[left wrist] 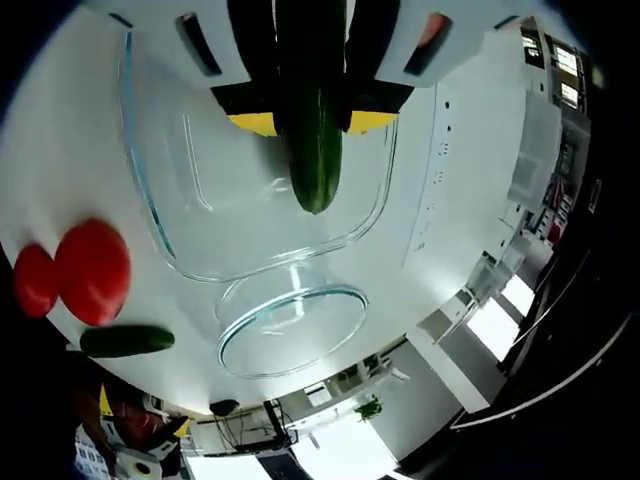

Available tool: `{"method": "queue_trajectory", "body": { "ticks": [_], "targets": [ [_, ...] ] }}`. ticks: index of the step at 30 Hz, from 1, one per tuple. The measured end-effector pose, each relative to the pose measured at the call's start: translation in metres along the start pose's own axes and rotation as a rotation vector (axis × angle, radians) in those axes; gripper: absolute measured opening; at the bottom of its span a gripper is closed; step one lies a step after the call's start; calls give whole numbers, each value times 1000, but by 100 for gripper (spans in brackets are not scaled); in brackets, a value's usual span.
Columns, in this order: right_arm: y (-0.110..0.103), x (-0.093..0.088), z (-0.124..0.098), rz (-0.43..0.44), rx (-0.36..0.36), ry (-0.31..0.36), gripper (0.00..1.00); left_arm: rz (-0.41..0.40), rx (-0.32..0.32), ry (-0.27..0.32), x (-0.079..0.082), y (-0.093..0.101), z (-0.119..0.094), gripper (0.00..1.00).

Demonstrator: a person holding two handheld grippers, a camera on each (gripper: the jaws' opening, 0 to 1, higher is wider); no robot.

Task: Sort the scattered tomatoes and cucumbers on the table and place them into their respective storage containers

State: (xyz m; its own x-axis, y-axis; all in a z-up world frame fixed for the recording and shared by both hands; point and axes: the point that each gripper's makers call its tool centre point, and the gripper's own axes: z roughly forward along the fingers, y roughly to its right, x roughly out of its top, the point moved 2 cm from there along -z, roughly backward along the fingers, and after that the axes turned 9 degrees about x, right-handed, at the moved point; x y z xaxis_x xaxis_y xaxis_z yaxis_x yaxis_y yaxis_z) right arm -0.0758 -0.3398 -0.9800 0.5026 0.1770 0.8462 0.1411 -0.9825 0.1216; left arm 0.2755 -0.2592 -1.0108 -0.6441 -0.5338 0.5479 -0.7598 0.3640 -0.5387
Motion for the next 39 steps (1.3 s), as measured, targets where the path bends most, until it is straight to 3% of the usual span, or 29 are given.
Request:
{"method": "queue_trajectory", "body": {
  "ticks": [11,20,26,34,39],
  "targets": [
    [8,3,-9,-3,-23,1,82,-6,-7,-10,-15,-1,9,23],
    [8,6,-9,3,-16,16,81,-35,3,2,-15,-7,9,24],
    [6,3,-6,-1,-12,2,81,-11,23,-36,-16,-11,12,24],
    [10,8,-14,-9,-20,5,82,-27,60,-46,-22,-21,16,24],
    [20,5,-19,-3,-52,-5,82,38,63,-63,-22,-24,18,26]
  ]
}}
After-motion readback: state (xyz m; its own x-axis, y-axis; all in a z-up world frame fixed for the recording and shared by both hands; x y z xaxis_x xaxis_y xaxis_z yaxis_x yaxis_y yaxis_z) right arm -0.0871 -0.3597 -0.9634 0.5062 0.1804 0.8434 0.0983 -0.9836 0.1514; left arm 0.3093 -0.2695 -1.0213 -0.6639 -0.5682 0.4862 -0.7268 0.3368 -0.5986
